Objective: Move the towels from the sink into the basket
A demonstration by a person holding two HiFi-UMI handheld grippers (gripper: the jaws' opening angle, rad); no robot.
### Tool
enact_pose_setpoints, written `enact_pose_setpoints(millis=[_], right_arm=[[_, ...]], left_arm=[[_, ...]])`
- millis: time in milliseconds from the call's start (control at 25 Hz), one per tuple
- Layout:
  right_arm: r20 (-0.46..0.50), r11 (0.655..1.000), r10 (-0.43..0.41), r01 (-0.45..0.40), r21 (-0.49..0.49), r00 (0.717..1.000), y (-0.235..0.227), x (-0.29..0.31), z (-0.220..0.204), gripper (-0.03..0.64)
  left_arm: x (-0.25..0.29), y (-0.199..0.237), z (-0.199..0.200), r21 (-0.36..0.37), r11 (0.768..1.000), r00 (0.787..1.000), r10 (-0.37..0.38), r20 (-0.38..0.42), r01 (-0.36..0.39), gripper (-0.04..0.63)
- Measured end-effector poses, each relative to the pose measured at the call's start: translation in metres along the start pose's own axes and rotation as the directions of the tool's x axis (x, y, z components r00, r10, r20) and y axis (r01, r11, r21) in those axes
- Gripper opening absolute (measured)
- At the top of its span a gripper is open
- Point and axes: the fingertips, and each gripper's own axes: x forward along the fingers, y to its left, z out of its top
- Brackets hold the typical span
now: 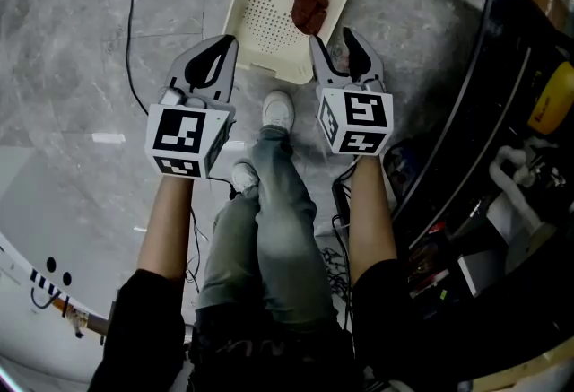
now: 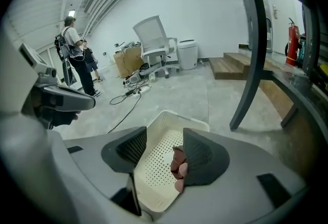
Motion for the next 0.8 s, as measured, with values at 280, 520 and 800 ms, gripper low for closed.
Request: enact_pose_setpoints(millis=[280, 520, 800], right_arm=[[-0.005, 1.0, -0.019, 0.019, -0.002, 1.0, 0.004, -0.013, 0.005, 0.219], [0.0, 1.0, -0.019, 0.019, -0.009, 1.0, 0.014, -0.041, 0.021, 0.183], [0.021, 0.999, -0.033, 0.034, -0.016, 0.999, 0.024, -0.077, 0.052, 0.138]], left_arm=[[-0.01, -0.003, 0.005, -0.003, 1.0, 1.0, -0.006, 0.006, 0.006, 0.017], [-0.032, -0.013, 0.021, -0.006, 1.0, 1.0, -0.005, 0.013, 0.005, 0.017], [-0.062, -0.025, 0.051, -0.007, 1.0, 1.0, -0.003, 0.021, 0.003, 0.017]])
